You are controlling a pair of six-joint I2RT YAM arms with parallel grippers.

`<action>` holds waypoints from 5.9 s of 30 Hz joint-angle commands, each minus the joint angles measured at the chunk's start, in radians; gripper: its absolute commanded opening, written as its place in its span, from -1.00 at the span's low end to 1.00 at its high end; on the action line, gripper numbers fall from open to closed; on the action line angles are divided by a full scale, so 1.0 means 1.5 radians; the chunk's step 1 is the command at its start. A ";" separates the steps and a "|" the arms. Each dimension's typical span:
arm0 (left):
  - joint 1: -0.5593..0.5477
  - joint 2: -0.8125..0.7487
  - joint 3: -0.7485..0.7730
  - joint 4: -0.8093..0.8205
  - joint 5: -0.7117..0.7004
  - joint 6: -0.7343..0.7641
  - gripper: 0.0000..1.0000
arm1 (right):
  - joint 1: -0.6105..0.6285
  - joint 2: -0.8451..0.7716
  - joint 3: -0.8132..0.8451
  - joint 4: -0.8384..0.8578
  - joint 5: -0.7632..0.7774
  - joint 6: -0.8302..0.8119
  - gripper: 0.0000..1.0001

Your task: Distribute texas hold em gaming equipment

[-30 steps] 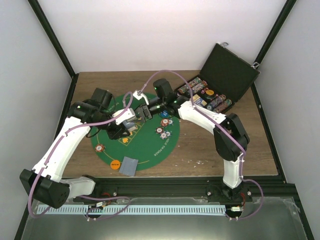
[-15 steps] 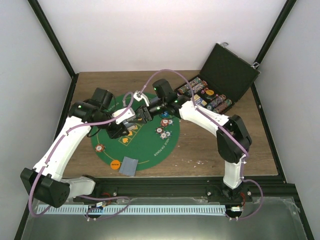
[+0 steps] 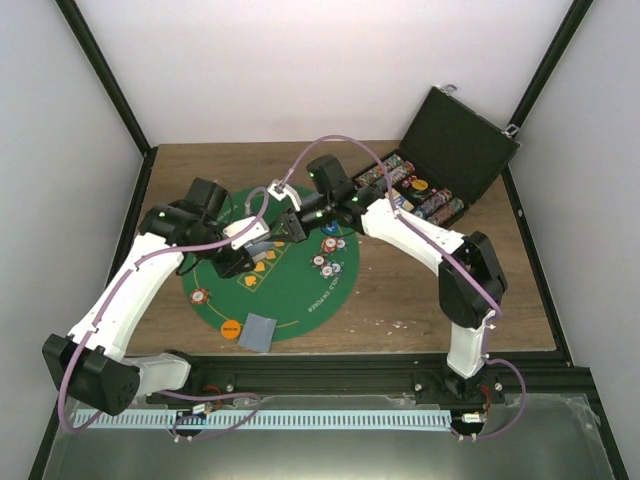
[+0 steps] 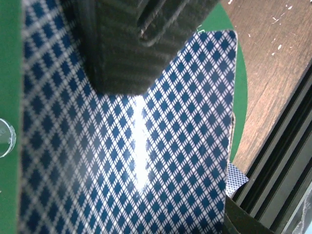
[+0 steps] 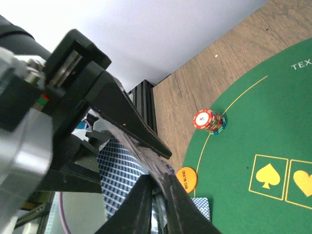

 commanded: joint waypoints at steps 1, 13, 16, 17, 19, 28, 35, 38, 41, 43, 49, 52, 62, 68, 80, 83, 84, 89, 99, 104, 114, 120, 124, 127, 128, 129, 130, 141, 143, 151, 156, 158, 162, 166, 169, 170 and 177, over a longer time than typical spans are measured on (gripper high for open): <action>-0.001 -0.013 -0.008 0.006 0.006 0.004 -0.25 | -0.009 -0.021 0.050 -0.049 0.047 -0.023 -0.96; 0.018 -0.016 -0.020 0.025 -0.046 -0.035 -0.25 | -0.114 -0.042 0.144 -0.238 0.110 -0.174 -0.99; 0.034 -0.015 -0.019 0.034 -0.059 -0.048 -0.25 | -0.163 -0.020 0.155 -0.262 0.134 -0.225 -0.99; 0.037 -0.014 -0.019 0.035 -0.061 -0.050 -0.25 | -0.177 -0.004 0.175 -0.281 0.143 -0.252 -0.99; 0.041 -0.013 -0.018 0.036 -0.059 -0.052 -0.25 | -0.201 0.044 0.221 -0.330 0.151 -0.307 -0.99; 0.047 -0.010 -0.027 0.039 -0.060 -0.051 -0.25 | -0.271 0.312 0.508 -0.481 0.172 -0.437 -0.99; 0.049 -0.002 -0.053 0.052 -0.061 -0.053 -0.25 | -0.273 0.371 0.479 -0.413 0.166 -0.494 -0.99; 0.049 0.000 -0.056 0.053 -0.060 -0.054 -0.25 | -0.273 0.424 0.511 -0.420 0.177 -0.498 -0.99; 0.049 0.000 -0.056 0.053 -0.060 -0.053 -0.25 | -0.272 0.443 0.494 -0.395 0.230 -0.489 -0.99; 0.050 0.001 -0.055 0.053 -0.056 -0.055 -0.26 | -0.271 0.450 0.482 -0.366 0.270 -0.482 -0.99; 0.049 0.004 -0.056 0.052 -0.056 -0.056 -0.25 | -0.263 0.450 0.453 -0.285 0.314 -0.500 -0.98; 0.050 0.004 -0.054 0.050 -0.058 -0.055 -0.26 | -0.248 0.447 0.442 -0.266 0.359 -0.530 -0.97; 0.050 0.009 -0.053 0.051 -0.055 -0.056 -0.25 | -0.225 0.438 0.413 -0.221 0.406 -0.558 -0.95; 0.049 0.012 -0.053 0.052 -0.054 -0.056 -0.26 | -0.223 0.431 0.398 -0.214 0.417 -0.555 -0.83; 0.050 0.015 -0.041 0.042 -0.054 -0.049 -0.25 | -0.207 0.328 0.383 -0.176 0.510 -0.468 0.46; 0.050 0.014 -0.036 0.037 -0.049 -0.045 -0.25 | -0.201 0.264 0.356 -0.154 0.514 -0.401 0.99; 0.050 0.012 -0.035 0.035 -0.047 -0.041 -0.25 | -0.201 0.239 0.347 -0.148 0.492 -0.369 1.00; 0.050 -0.005 -0.025 0.017 -0.006 -0.022 -0.25 | -0.199 0.098 0.210 -0.052 0.117 -0.151 1.00; 0.050 -0.035 0.001 -0.027 0.057 -0.006 -0.24 | -0.056 0.035 0.043 0.096 -0.147 0.041 1.00; 0.050 -0.041 -0.001 -0.029 0.069 -0.007 -0.24 | -0.017 0.029 0.021 0.117 -0.146 0.049 0.99; 0.050 -0.045 0.004 -0.033 0.075 -0.005 -0.24 | 0.010 0.083 0.038 0.152 -0.125 0.074 0.91; 0.051 -0.039 0.009 -0.024 0.082 -0.014 -0.24 | 0.018 0.092 0.024 0.201 -0.185 0.090 0.91; 0.052 -0.032 0.008 -0.019 0.080 -0.016 -0.25 | 0.018 0.103 0.013 0.213 -0.164 0.098 0.93; 0.052 -0.029 0.008 -0.018 0.079 -0.018 -0.25 | 0.020 0.120 0.018 0.231 -0.154 0.124 0.92; 0.052 -0.029 0.009 -0.017 0.078 -0.018 -0.25 | 0.020 0.125 0.021 0.236 -0.149 0.129 0.91; 0.052 -0.029 0.009 -0.015 0.078 -0.017 -0.24 | 0.021 0.131 0.028 0.235 -0.144 0.129 0.90; 0.052 -0.030 0.010 -0.015 0.078 -0.018 -0.25 | 0.021 0.136 0.038 0.223 -0.137 0.123 0.89; 0.054 -0.031 0.004 -0.005 0.073 -0.020 -0.26 | 0.009 0.097 0.055 0.090 -0.059 0.020 0.31; 0.054 -0.033 0.002 -0.005 0.069 -0.020 -0.26 | 0.006 0.081 0.053 0.065 -0.044 0.002 0.15; 0.054 -0.036 -0.006 -0.001 0.060 -0.019 -0.26 | 0.002 0.051 0.046 0.032 -0.040 -0.007 -0.16; 0.055 -0.036 -0.005 0.000 0.057 -0.020 -0.26 | 0.002 0.048 0.047 0.029 -0.039 -0.006 -0.20; 0.056 -0.034 -0.006 0.000 0.057 -0.021 -0.26 | 0.003 0.051 0.047 0.039 -0.059 0.000 0.00; 0.056 -0.030 -0.001 0.000 0.059 -0.023 -0.25 | 0.018 0.056 0.051 0.072 -0.114 -0.002 0.28; 0.056 -0.027 0.001 -0.001 0.065 -0.022 -0.25 | 0.025 0.074 0.052 0.115 -0.103 0.025 0.37; 0.056 -0.026 0.006 -0.003 0.076 -0.023 -0.26 | 0.026 0.102 0.058 0.142 -0.087 0.053 0.45; 0.056 -0.026 0.009 -0.006 0.081 -0.022 -0.26 | 0.026 0.109 0.059 0.153 -0.087 0.061 0.46; 0.056 -0.028 0.009 -0.011 0.087 -0.017 -0.26 | 0.030 0.123 0.061 0.157 -0.074 0.054 0.48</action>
